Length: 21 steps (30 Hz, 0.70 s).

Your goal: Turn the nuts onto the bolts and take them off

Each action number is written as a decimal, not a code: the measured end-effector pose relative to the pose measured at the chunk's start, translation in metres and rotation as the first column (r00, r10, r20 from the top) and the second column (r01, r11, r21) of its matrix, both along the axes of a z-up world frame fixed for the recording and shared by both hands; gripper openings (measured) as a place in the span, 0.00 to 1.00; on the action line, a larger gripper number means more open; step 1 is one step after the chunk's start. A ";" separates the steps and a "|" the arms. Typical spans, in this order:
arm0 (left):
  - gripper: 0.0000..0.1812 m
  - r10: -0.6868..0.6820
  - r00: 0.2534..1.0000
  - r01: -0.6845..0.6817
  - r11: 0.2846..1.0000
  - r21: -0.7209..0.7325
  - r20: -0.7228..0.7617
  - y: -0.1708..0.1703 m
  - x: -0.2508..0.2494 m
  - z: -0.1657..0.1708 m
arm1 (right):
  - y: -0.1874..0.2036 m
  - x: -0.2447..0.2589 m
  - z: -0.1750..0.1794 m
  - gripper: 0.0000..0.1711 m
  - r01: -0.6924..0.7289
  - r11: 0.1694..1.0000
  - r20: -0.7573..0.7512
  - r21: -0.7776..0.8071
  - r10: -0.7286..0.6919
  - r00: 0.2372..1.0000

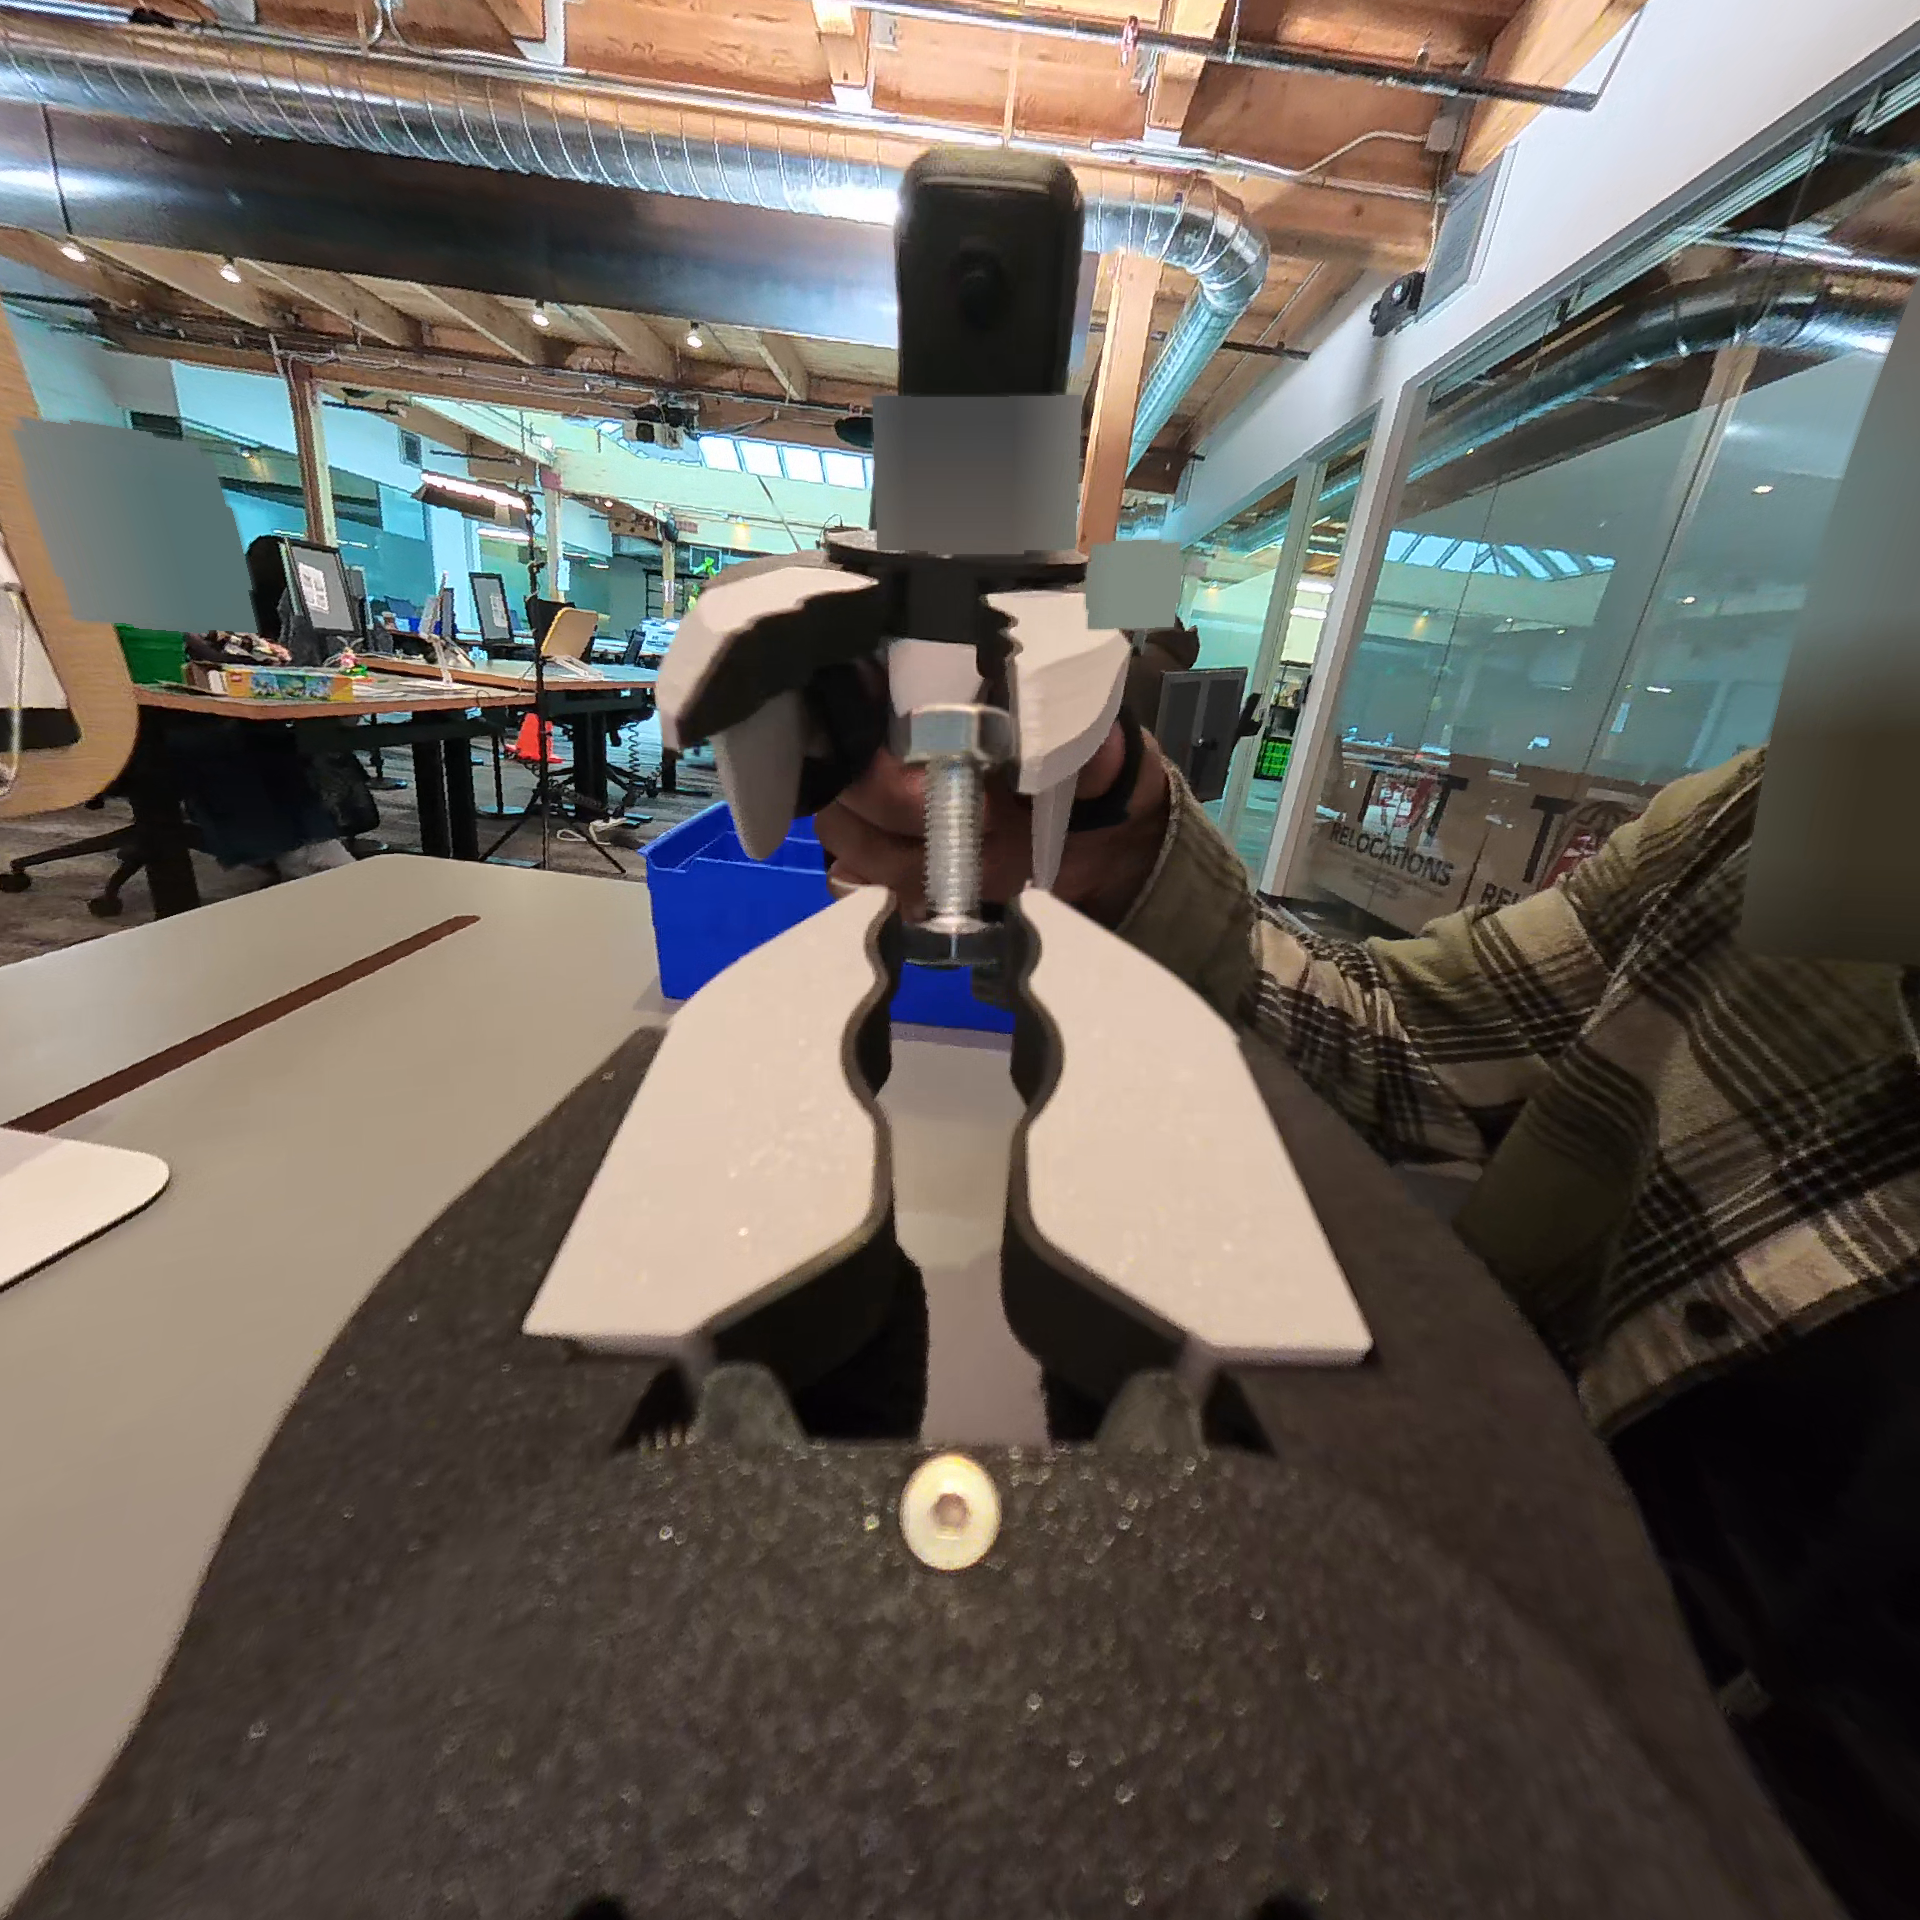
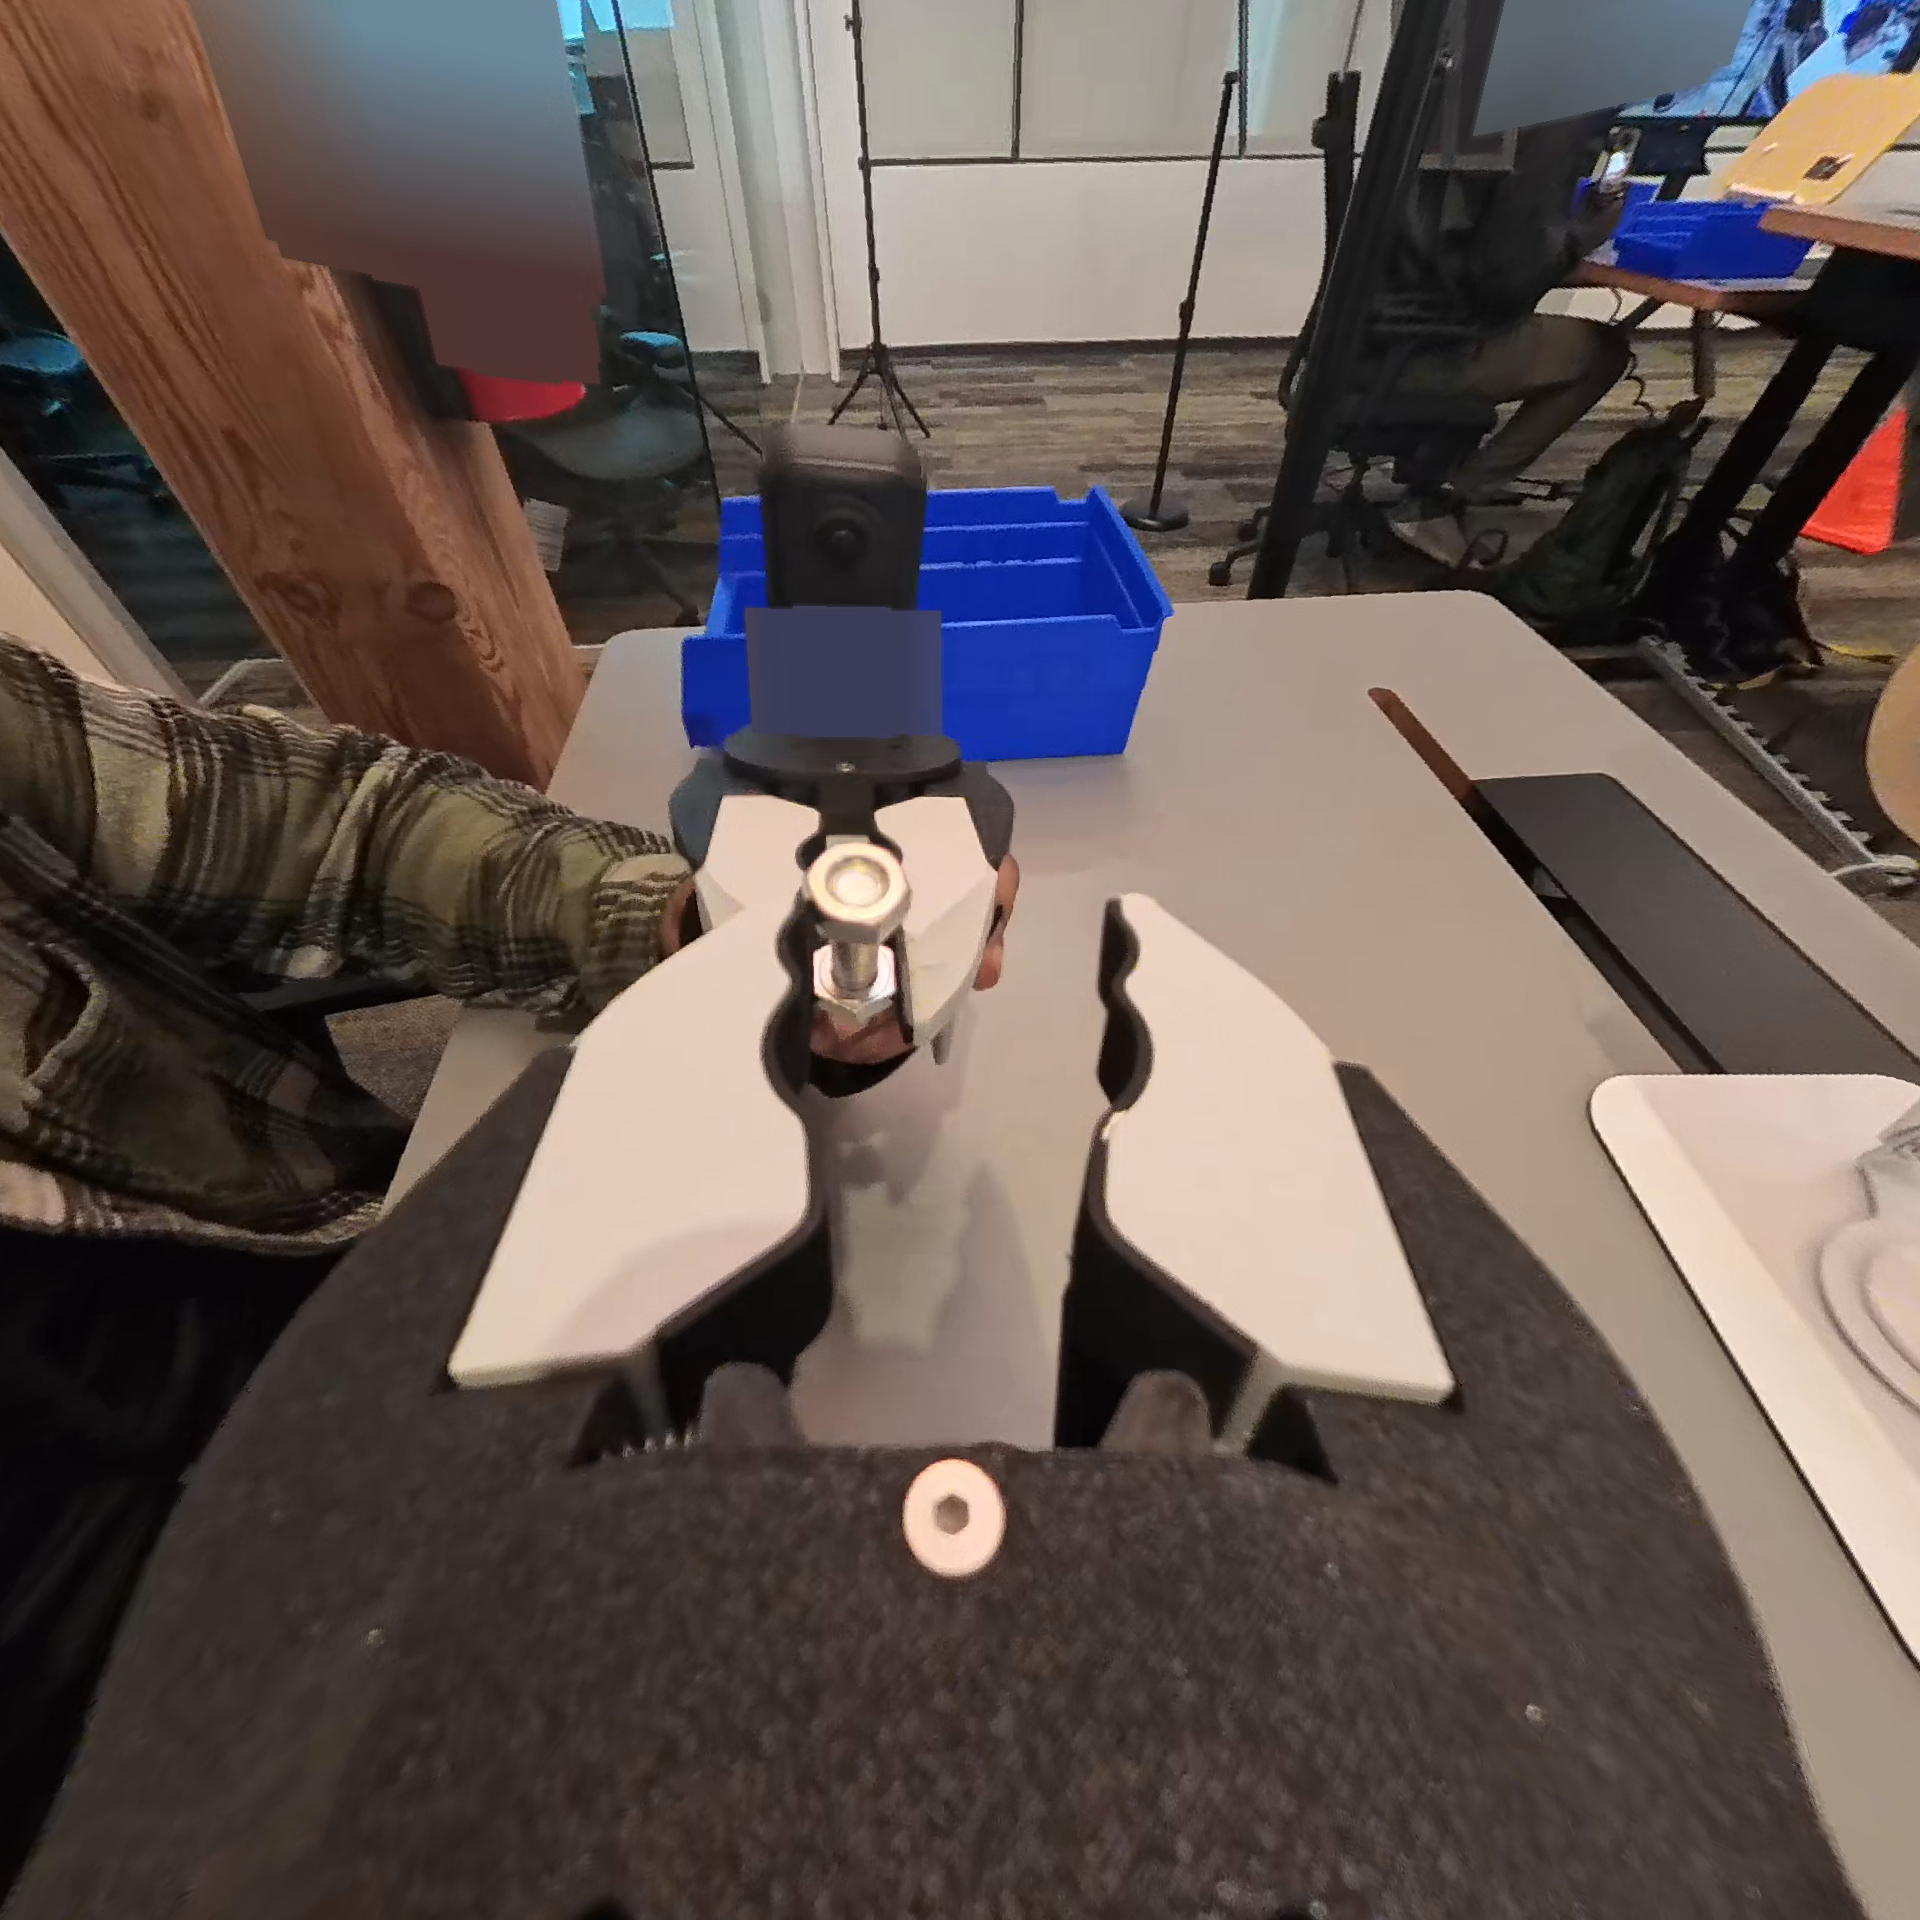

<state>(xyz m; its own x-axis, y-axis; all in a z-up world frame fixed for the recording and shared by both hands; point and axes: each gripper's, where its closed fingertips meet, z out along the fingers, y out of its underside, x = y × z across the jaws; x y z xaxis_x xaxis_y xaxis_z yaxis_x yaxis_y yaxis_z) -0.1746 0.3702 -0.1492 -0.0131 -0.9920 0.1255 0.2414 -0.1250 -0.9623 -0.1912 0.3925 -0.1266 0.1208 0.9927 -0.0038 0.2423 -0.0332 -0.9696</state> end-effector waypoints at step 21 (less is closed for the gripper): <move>0.10 0.147 0.986 -0.140 0.986 0.090 -0.078 0.008 0.004 -0.008 | -0.015 -0.009 -0.003 0.12 0.026 0.973 0.001 -0.229 -0.027 1.000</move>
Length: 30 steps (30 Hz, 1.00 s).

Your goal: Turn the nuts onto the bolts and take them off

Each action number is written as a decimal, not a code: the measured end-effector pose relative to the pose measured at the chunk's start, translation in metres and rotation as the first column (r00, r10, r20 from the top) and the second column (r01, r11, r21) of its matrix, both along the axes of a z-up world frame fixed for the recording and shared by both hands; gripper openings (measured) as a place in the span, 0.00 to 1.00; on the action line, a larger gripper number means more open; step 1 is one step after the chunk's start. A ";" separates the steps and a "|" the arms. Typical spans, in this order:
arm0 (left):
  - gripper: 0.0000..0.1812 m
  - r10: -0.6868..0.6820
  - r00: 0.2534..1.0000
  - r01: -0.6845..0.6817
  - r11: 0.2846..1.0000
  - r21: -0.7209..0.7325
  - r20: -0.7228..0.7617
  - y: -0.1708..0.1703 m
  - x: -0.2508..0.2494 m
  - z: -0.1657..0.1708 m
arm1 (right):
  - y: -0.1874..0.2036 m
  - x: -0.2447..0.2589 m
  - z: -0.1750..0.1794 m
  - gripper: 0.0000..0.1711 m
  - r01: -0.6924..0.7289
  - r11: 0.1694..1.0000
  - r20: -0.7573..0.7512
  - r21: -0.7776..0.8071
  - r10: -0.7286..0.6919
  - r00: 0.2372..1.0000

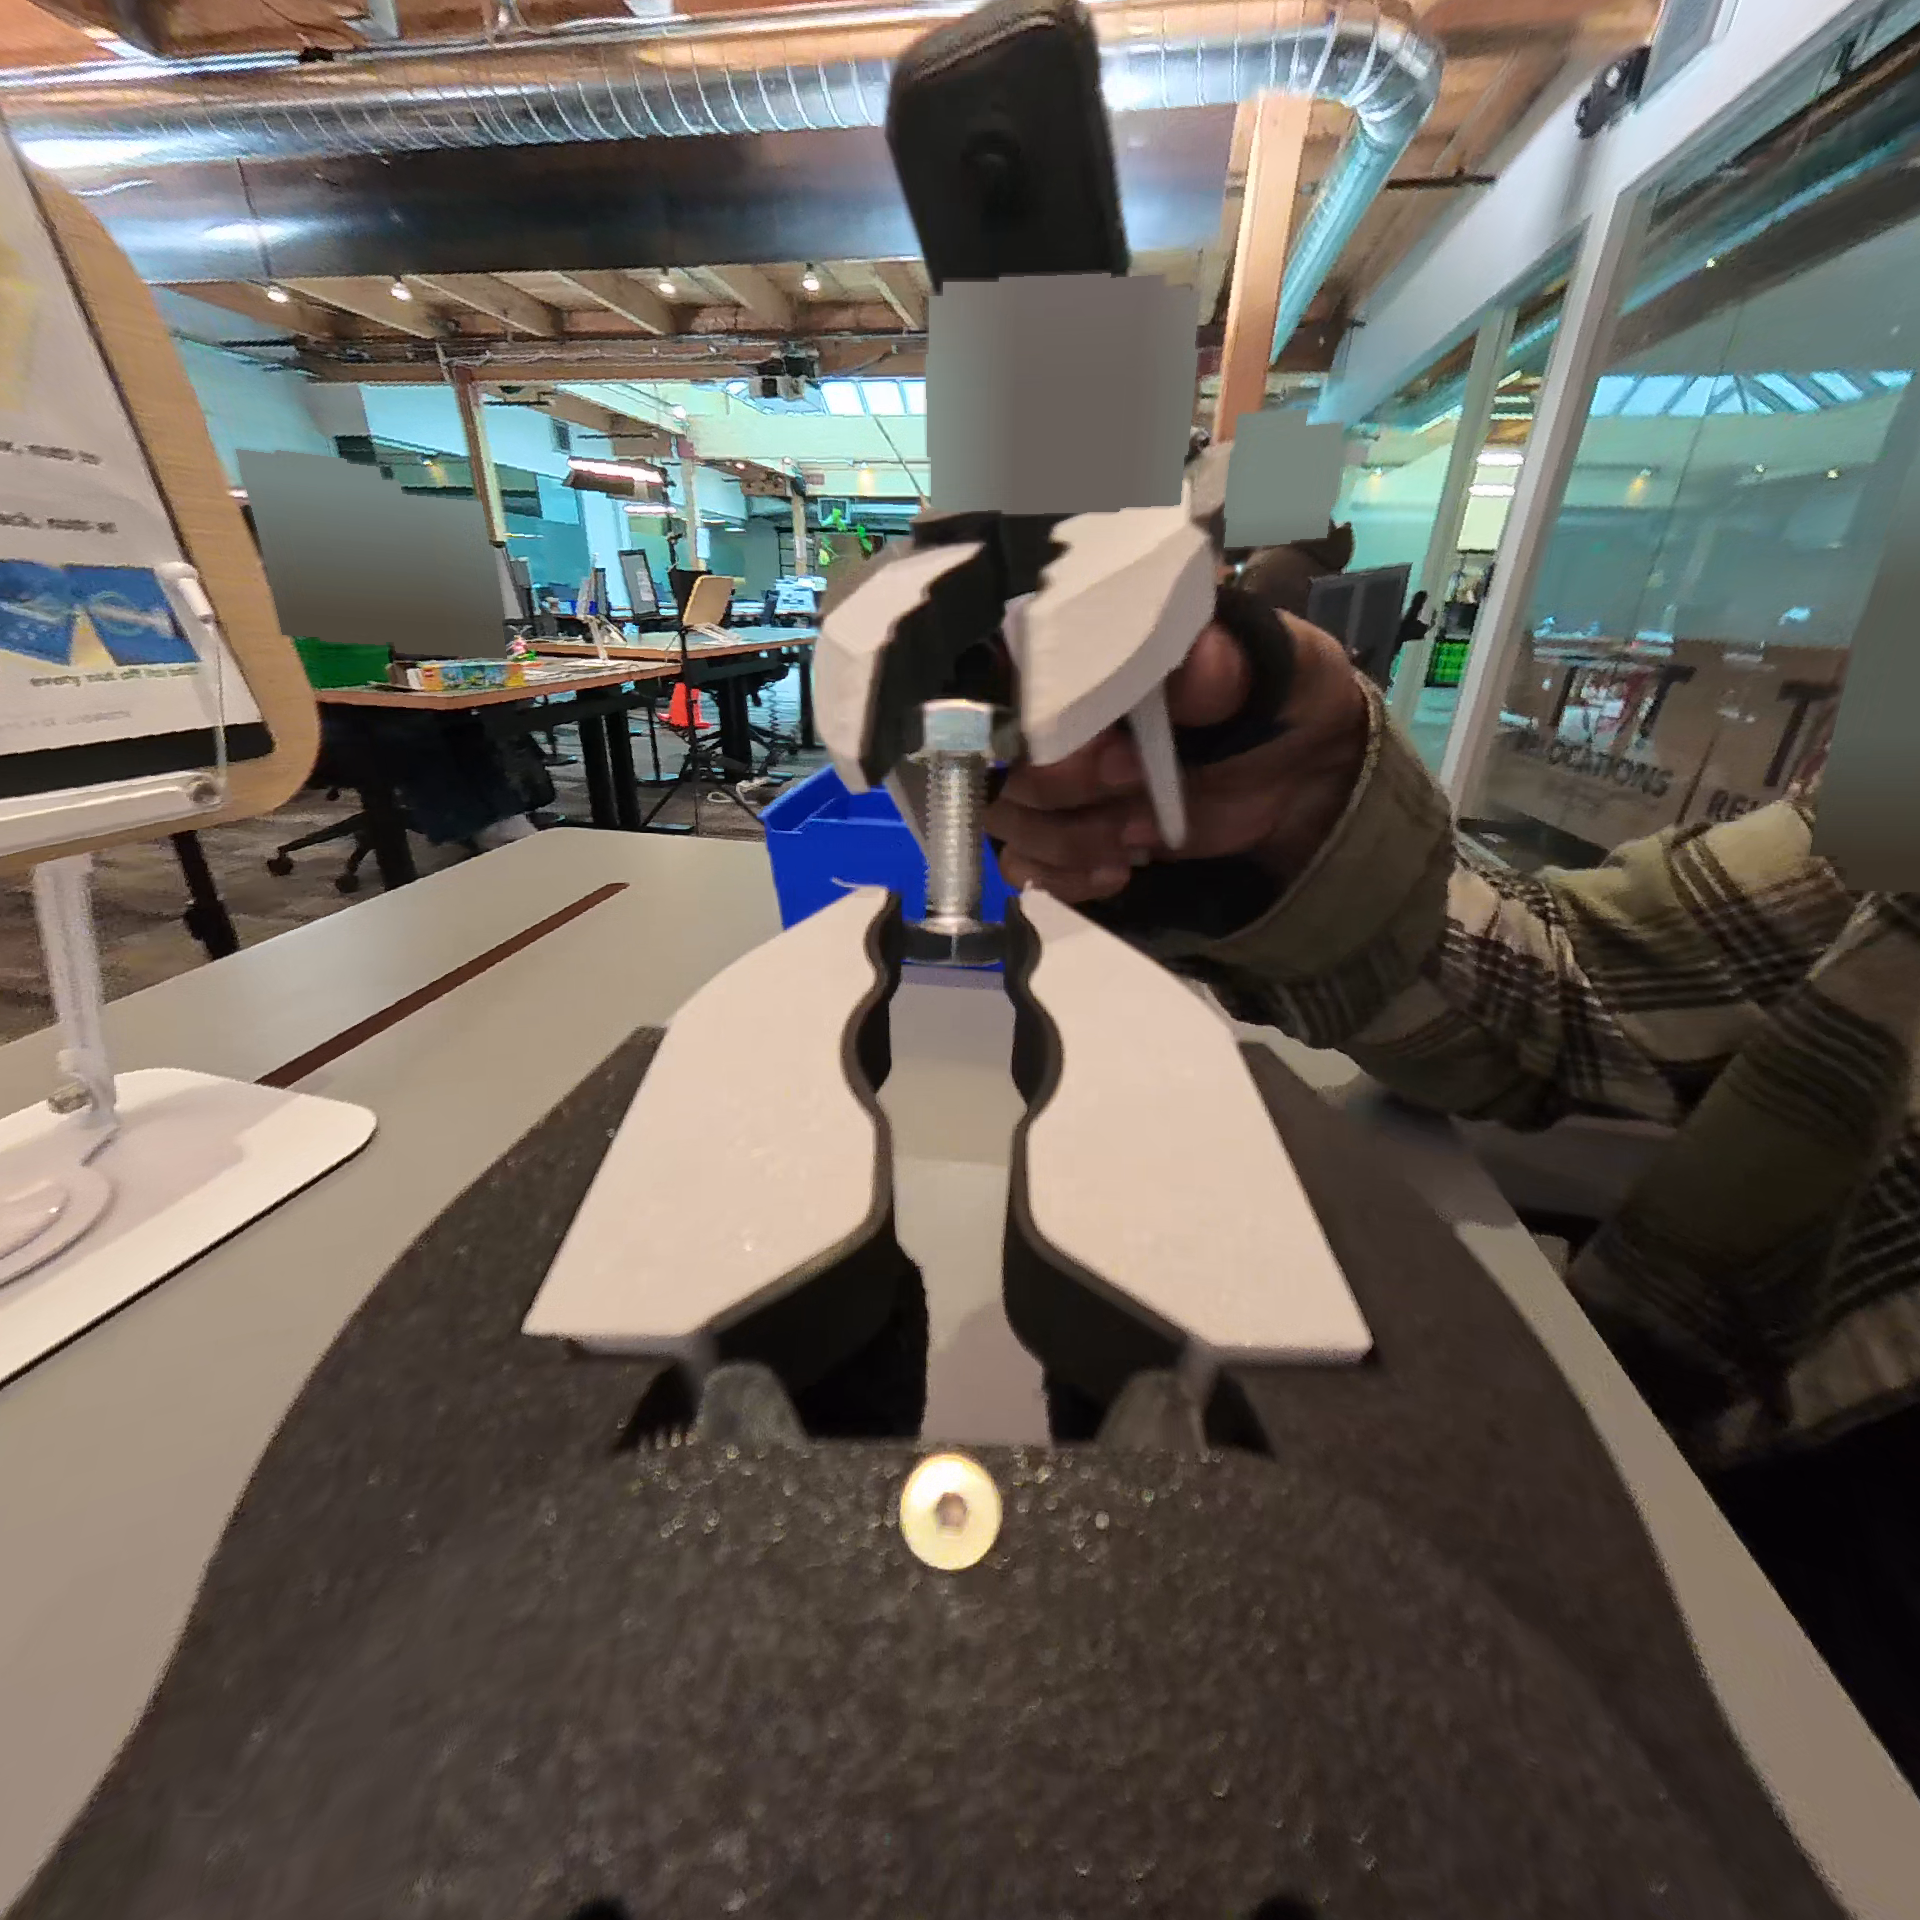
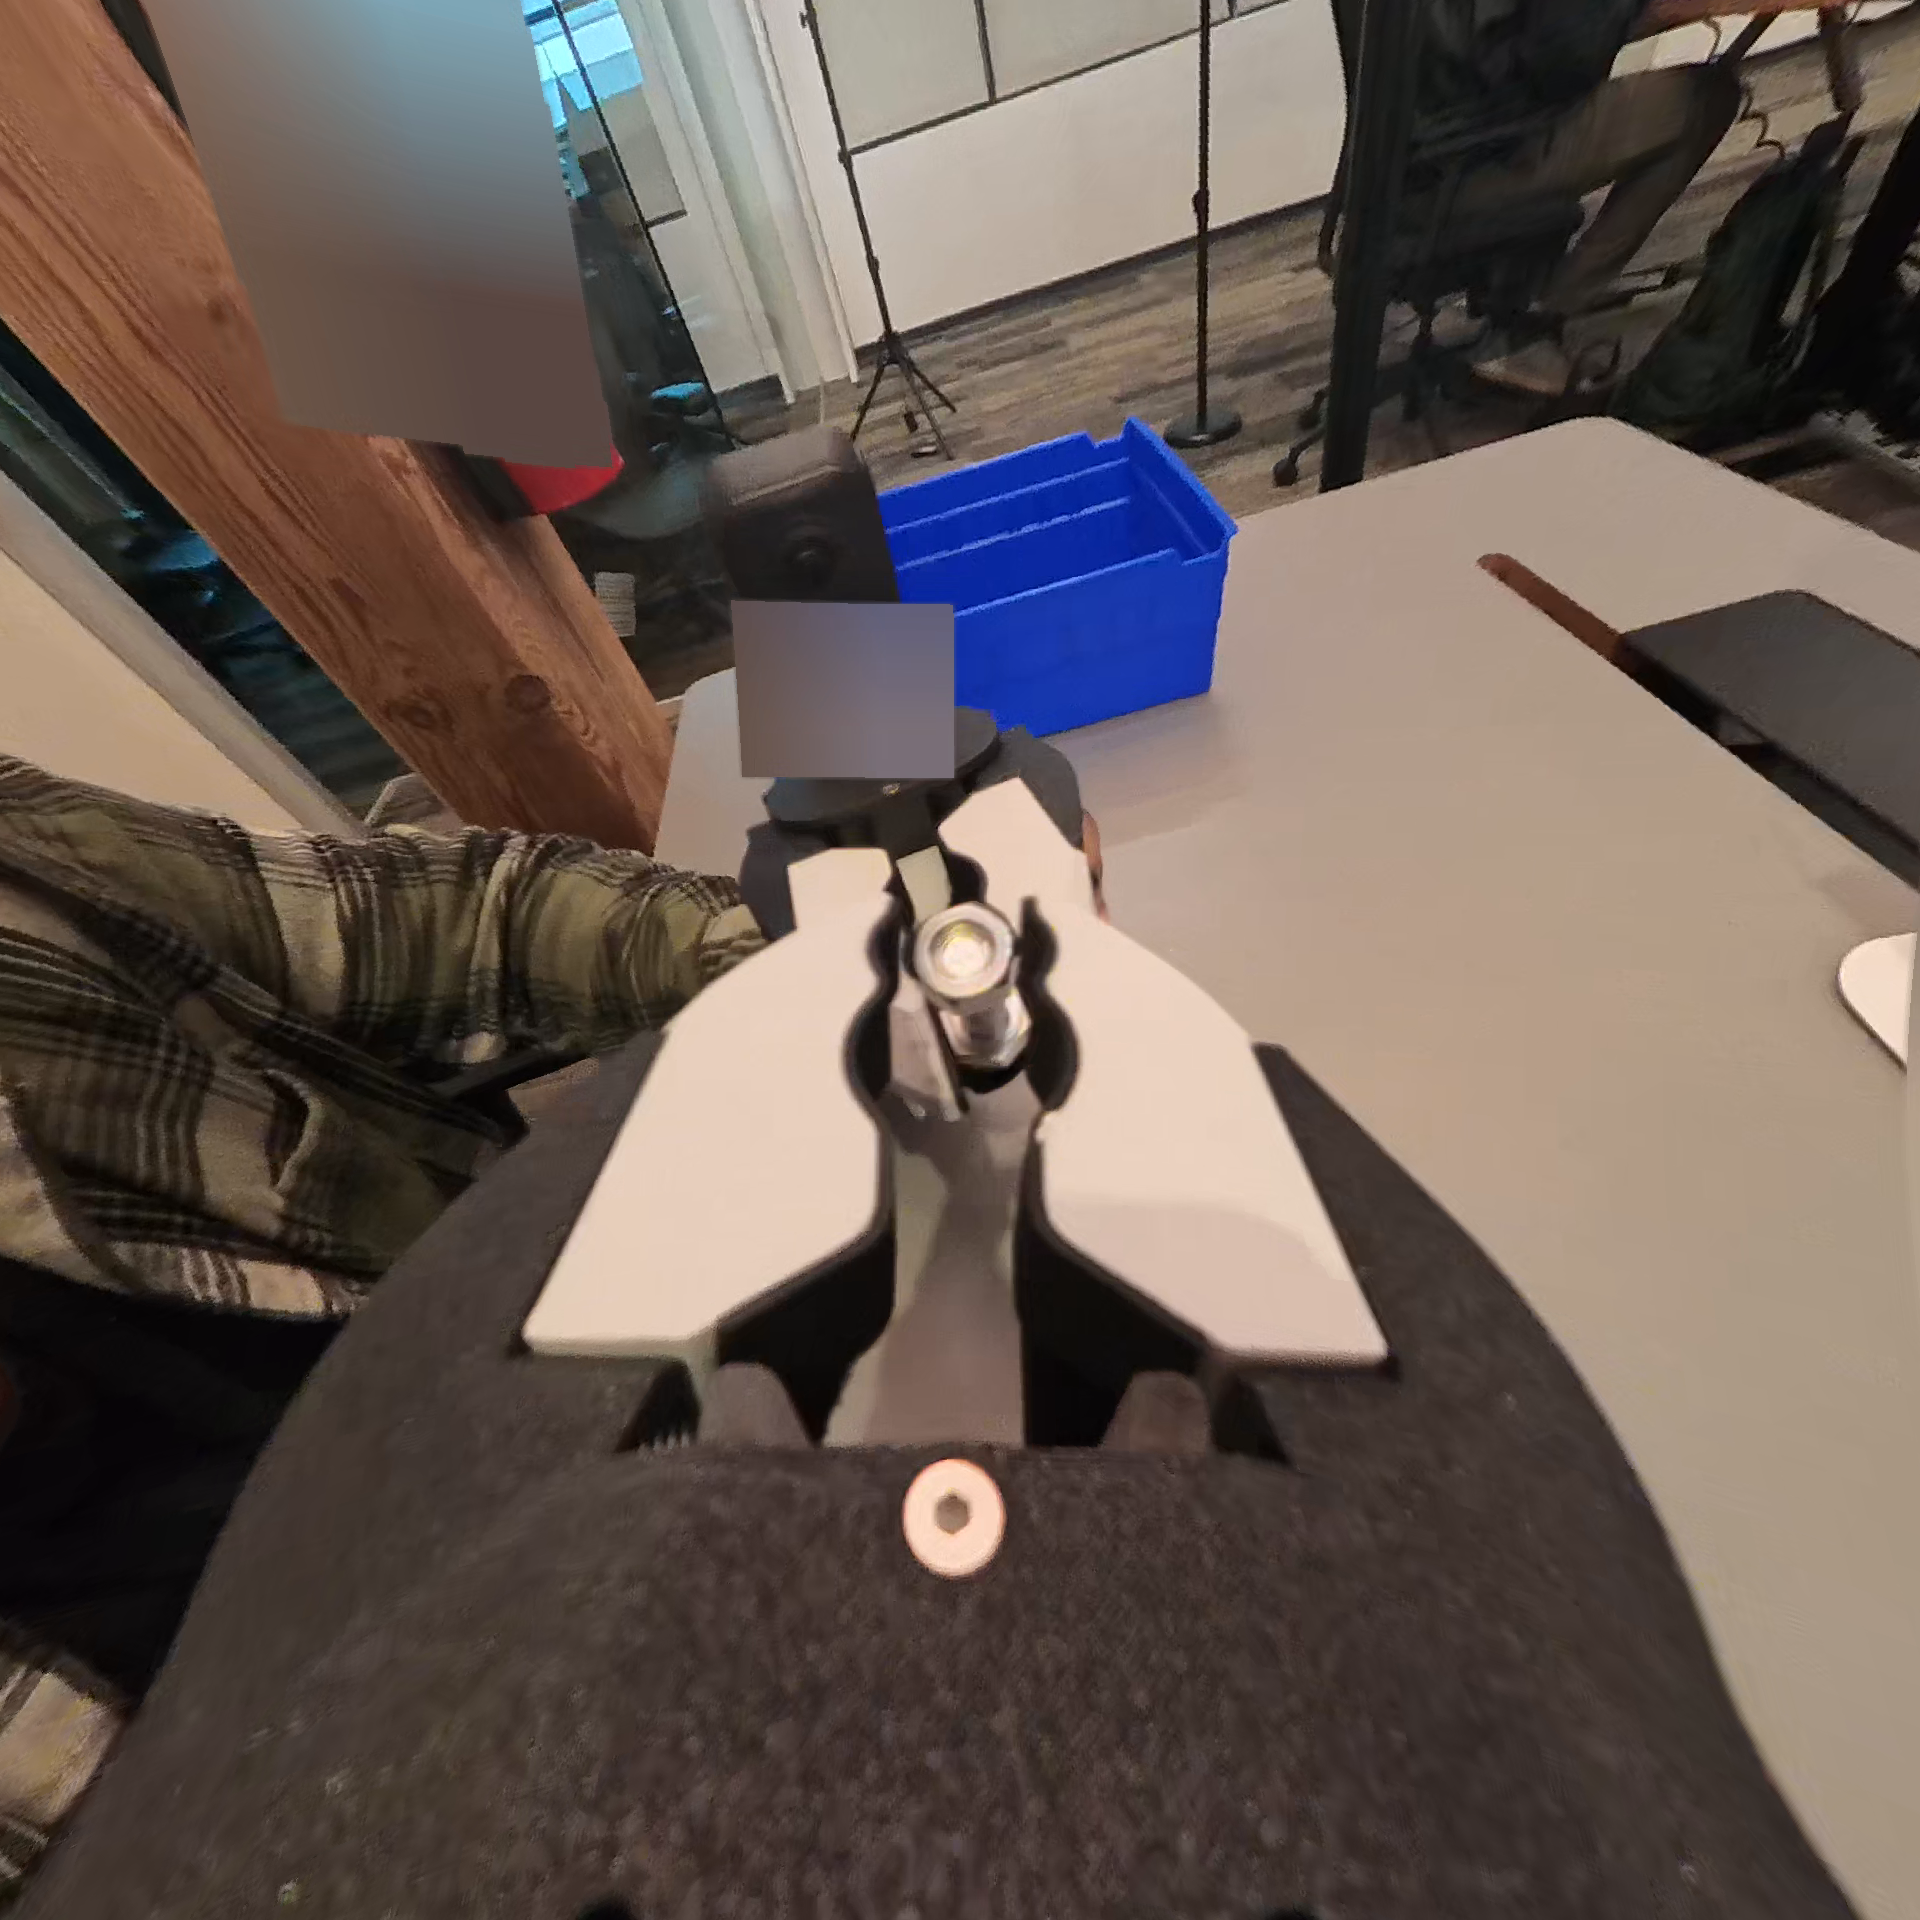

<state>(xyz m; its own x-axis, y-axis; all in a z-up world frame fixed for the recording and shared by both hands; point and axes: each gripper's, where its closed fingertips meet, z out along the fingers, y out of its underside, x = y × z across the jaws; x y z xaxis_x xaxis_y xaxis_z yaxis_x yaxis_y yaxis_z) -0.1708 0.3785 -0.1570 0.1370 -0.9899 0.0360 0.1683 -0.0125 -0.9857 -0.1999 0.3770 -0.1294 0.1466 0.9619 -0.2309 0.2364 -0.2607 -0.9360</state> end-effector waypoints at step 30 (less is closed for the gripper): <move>0.10 -0.351 0.927 0.368 0.920 -0.134 0.134 -0.027 -0.002 0.008 | 0.014 0.012 0.000 0.47 -0.110 0.958 -0.034 0.266 0.124 0.992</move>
